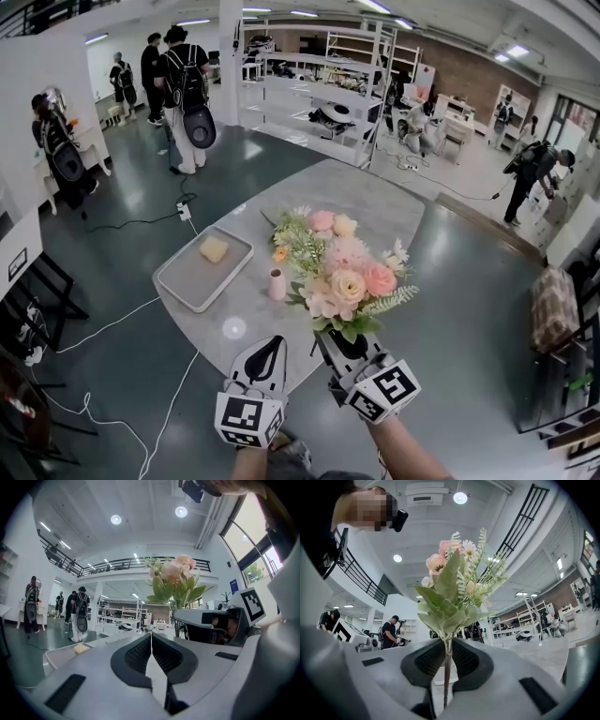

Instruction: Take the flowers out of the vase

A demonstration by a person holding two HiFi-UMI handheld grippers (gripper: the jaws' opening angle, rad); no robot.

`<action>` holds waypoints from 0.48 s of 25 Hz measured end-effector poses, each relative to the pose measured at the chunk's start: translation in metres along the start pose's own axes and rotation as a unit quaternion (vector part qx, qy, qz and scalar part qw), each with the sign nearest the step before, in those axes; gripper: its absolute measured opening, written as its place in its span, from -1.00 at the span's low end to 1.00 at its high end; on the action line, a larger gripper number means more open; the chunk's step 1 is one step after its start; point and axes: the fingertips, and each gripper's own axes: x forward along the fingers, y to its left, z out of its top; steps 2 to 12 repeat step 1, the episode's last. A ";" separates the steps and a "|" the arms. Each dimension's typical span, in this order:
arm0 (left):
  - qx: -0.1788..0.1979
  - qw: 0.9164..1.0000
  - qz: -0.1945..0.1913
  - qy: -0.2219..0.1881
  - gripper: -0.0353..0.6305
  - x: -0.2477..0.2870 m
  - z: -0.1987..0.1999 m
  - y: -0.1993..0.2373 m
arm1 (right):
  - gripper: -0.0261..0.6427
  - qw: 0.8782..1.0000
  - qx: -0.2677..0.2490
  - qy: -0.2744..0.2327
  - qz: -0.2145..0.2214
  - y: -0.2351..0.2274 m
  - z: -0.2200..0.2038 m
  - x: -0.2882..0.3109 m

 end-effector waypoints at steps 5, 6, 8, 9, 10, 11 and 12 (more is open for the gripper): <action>0.000 1.000 -0.001 0.001 -0.84 0.002 0.000 0.001 | -0.75 1.000 0.001 0.000 0.000 -0.001 0.000 0.002; 0.000 1.000 -0.001 0.001 -0.84 0.002 0.000 0.001 | -0.75 1.000 0.001 0.000 0.000 -0.001 0.000 0.002; 0.000 1.000 -0.001 0.001 -0.84 0.002 0.000 0.001 | -0.75 1.000 0.001 0.000 0.000 -0.001 0.000 0.002; 0.000 1.000 -0.001 0.001 -0.84 0.002 0.000 0.001 | -0.75 1.000 0.001 0.000 0.000 -0.001 0.000 0.002; 0.000 1.000 -0.001 0.001 -0.84 0.002 0.000 0.001 | -0.75 1.000 0.001 0.000 0.000 -0.001 0.000 0.002; 0.000 1.000 -0.001 0.001 -0.84 0.002 0.000 0.001 | -0.75 1.000 0.001 0.000 0.000 -0.001 0.000 0.002; 0.000 1.000 -0.001 0.001 -0.84 0.002 0.000 0.001 | -0.75 1.000 0.001 0.000 0.000 -0.001 0.000 0.002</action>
